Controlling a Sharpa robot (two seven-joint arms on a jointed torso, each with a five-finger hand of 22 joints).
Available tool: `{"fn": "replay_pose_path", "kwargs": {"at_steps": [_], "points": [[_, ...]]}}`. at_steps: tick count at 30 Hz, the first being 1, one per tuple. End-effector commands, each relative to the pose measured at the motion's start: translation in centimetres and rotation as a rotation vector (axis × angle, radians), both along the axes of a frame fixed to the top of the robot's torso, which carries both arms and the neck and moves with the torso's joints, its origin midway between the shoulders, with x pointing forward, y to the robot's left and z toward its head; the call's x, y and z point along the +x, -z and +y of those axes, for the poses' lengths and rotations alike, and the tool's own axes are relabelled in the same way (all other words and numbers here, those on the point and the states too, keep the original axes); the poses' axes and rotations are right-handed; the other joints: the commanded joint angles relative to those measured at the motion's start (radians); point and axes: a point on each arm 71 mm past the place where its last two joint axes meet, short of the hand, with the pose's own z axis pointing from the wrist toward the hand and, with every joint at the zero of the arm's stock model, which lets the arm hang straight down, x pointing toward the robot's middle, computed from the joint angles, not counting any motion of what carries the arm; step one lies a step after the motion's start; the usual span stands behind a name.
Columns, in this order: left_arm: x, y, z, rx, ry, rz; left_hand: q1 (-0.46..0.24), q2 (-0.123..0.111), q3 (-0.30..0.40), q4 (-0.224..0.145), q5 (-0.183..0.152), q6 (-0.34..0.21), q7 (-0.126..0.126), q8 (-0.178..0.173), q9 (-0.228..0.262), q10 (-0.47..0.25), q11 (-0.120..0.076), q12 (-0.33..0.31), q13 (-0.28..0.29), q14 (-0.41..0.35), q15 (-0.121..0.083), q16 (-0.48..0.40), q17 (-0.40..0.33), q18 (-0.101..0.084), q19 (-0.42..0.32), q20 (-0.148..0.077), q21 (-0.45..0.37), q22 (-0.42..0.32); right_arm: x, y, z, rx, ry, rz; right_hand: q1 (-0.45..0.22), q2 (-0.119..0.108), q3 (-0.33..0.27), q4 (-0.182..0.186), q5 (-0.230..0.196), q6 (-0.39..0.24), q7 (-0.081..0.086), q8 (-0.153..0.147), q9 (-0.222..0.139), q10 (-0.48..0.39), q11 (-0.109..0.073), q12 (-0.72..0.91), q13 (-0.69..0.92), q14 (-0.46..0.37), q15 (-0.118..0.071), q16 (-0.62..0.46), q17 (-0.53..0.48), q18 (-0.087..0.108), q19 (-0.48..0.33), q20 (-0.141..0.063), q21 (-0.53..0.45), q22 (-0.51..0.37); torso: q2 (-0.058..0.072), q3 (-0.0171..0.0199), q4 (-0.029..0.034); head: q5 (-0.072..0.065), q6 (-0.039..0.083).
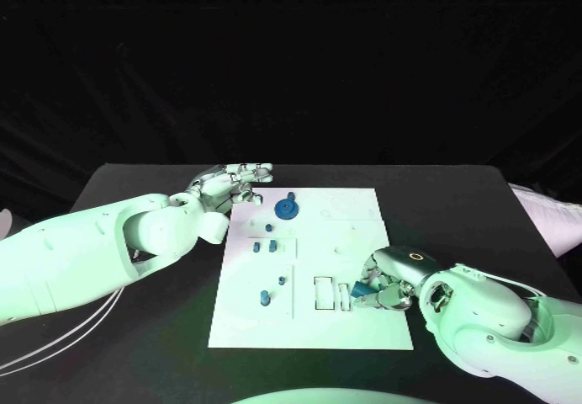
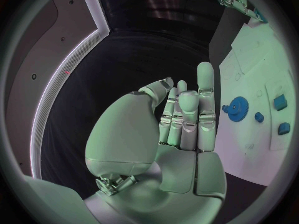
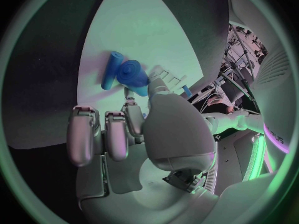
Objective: Assemble the parts on the task board
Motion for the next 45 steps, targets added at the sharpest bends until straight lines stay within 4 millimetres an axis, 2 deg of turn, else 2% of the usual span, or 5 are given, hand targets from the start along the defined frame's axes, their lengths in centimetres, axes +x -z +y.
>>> {"fn": "replay_pose_path", "kwargs": {"at_steps": [1, 9, 27, 39, 45], "points": [[-0.1, -0.1, -0.2, -0.01, 0.021, -0.006, -0.004, 0.003, -0.002, -0.007, 0.004, -0.01, 0.0, 0.002, 0.002, -0.008, 0.001, 0.004, 0.002, -0.007, 0.001, 0.001, -0.002, 0.018, -0.007, 0.0, 0.005, 0.002, -0.1, 0.3, -0.2, 0.033, 0.034, 0.019, 0.086, 0.098, 0.011, 0.012, 0.0, 0.03, -0.018, 0.001, 0.015, 0.002, -0.007, -0.004, 0.0, 0.079, -0.008, 0.007, 0.137, -0.016, 0.003, -0.008, 0.005, 0.004, 0.0, 0.0, 0.0007, 0.0, -0.001], [-0.1, -0.1, -0.3, -0.01, 0.027, -0.003, -0.004, 0.003, -0.002, -0.007, 0.004, -0.011, 0.0, 0.002, 0.001, -0.008, 0.001, 0.004, 0.002, -0.007, 0.001, 0.0, -0.003, 0.018, -0.008, 0.0, 0.005, 0.002, -0.2, -0.7, 0.1, 0.188, 0.103, -0.012, 0.002, 0.067, 0.012, 0.077, 0.019, 0.042, -0.018, -0.007, 0.028, 0.006, -0.007, -0.018, -0.006, 0.08, -0.008, 0.01, 0.144, -0.017, 0.005, -0.01, 0.008, 0.01, 0.0, 0.0001, 0.0022, 0.001, 0.002], [-0.2, 0.0, -0.5, -0.005, 0.046, -0.005, -0.016, 0.005, -0.003, -0.005, 0.002, -0.014, 0.002, 0.005, 0.002, -0.015, 0.003, 0.012, 0.002, -0.009, 0.004, 0.002, -0.007, 0.017, -0.011, 0.002, 0.008, 0.003, -0.6, -0.8, 2.1, 0.27, 0.098, 0.08, -0.058, 0.025, 0.015, 0.078, 0.168, 0.056, -0.021, -0.018, 0.056, 0.014, -0.01, -0.023, 0.001, 0.082, -0.01, 0.013, 0.152, -0.018, 0.008, -0.012, 0.012, 0.019, 0.0, -0.0015, 0.0022, 0.003, 0.002], [-0.2, 0.0, -0.7, -0.006, 0.053, -0.003, -0.016, 0.005, -0.003, -0.005, 0.002, -0.014, 0.002, 0.005, 0.002, -0.015, 0.003, 0.012, 0.002, -0.009, 0.004, 0.002, -0.007, 0.017, -0.011, 0.002, 0.008, 0.003, 0.1, 0.0, 3.6, 0.22, 0.065, 0.092, -0.113, 0.027, -0.03, 0.079, 0.253, 0.064, -0.025, -0.019, 0.083, 0.013, -0.014, -0.053, -0.017, 0.081, -0.013, 0.012, 0.15, -0.018, 0.008, -0.014, 0.012, 0.018, 0.0, -0.0017, 0.0042, 0.005, 0.002], [-0.2, 0.0, -0.7, -0.006, 0.054, -0.001, -0.016, 0.005, -0.003, -0.005, 0.002, -0.014, 0.002, 0.005, 0.002, -0.015, 0.003, 0.012, 0.002, -0.009, 0.004, 0.002, -0.007, 0.017, -0.011, 0.002, 0.008, 0.003, 0.4, 0.0, 4.0, 0.182, 0.037, 0.055, -0.15, 0.023, -0.066, 0.08, 0.24, 0.075, -0.03, -0.013, 0.099, 0.019, -0.017, -0.038, -0.003, 0.08, -0.015, 0.008, 0.145, -0.017, 0.006, -0.015, 0.008, 0.013, 0.001, -0.0017, 0.0034, 0.008, 0.002]]}}
